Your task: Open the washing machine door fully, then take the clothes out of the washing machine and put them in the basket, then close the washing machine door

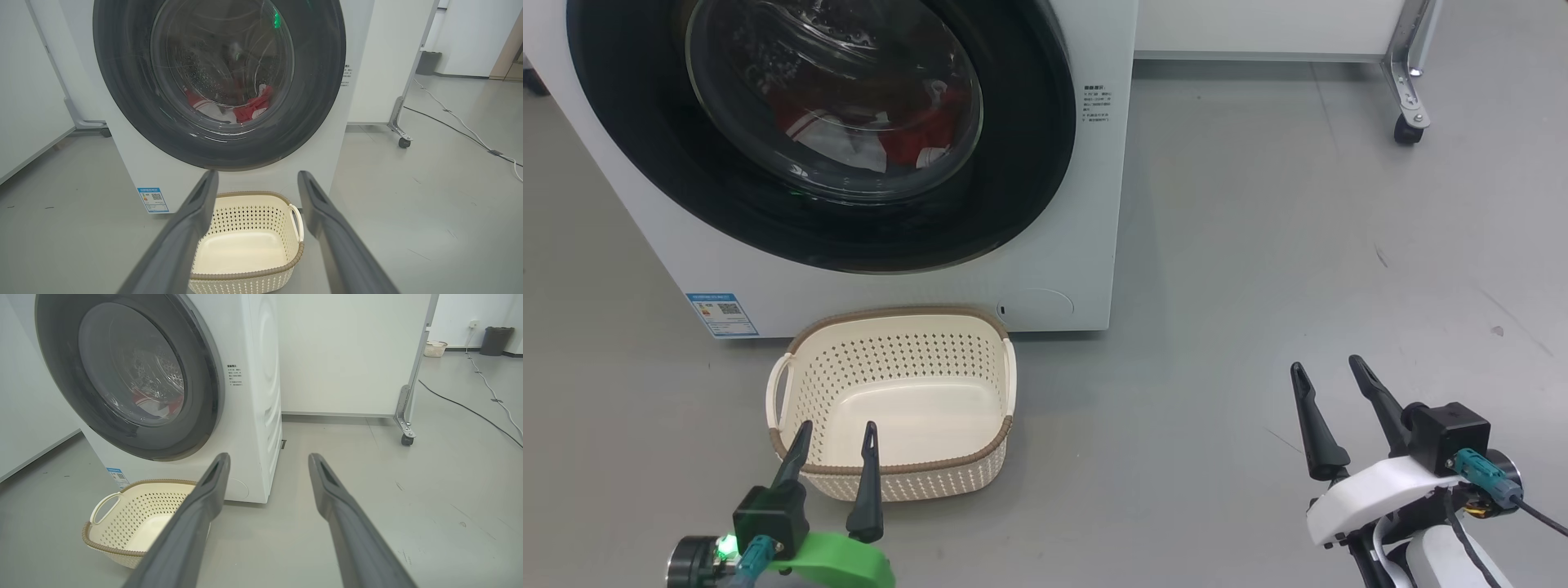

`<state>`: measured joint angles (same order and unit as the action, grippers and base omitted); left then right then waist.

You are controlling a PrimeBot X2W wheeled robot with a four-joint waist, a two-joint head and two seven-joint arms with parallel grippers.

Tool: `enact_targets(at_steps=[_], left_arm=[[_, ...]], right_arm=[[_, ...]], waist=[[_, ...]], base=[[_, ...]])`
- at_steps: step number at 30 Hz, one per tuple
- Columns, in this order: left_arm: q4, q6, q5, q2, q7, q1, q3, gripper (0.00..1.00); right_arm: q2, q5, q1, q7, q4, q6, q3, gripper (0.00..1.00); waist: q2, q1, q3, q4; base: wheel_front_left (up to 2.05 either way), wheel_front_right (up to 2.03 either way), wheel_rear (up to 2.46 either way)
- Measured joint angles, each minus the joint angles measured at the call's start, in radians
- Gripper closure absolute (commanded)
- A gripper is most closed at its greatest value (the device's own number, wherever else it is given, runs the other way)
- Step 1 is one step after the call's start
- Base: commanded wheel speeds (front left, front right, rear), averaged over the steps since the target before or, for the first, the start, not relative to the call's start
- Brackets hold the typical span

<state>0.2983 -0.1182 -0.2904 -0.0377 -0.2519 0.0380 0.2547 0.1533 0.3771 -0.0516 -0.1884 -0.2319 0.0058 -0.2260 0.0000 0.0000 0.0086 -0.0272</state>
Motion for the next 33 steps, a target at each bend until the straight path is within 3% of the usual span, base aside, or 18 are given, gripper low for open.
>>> enact_targets(at_steps=[33], left_arm=[[0.012, 0.0, -0.008, 0.0, 0.0, 0.004, 0.009, 0.0]], right_arm=[[-0.004, 0.001, -0.003, 0.003, -0.027, 0.0, -0.002, 0.0]], waist=[[0.0, 0.0, 0.005, 0.01]], base=[[0.0, 0.0, 0.0]])
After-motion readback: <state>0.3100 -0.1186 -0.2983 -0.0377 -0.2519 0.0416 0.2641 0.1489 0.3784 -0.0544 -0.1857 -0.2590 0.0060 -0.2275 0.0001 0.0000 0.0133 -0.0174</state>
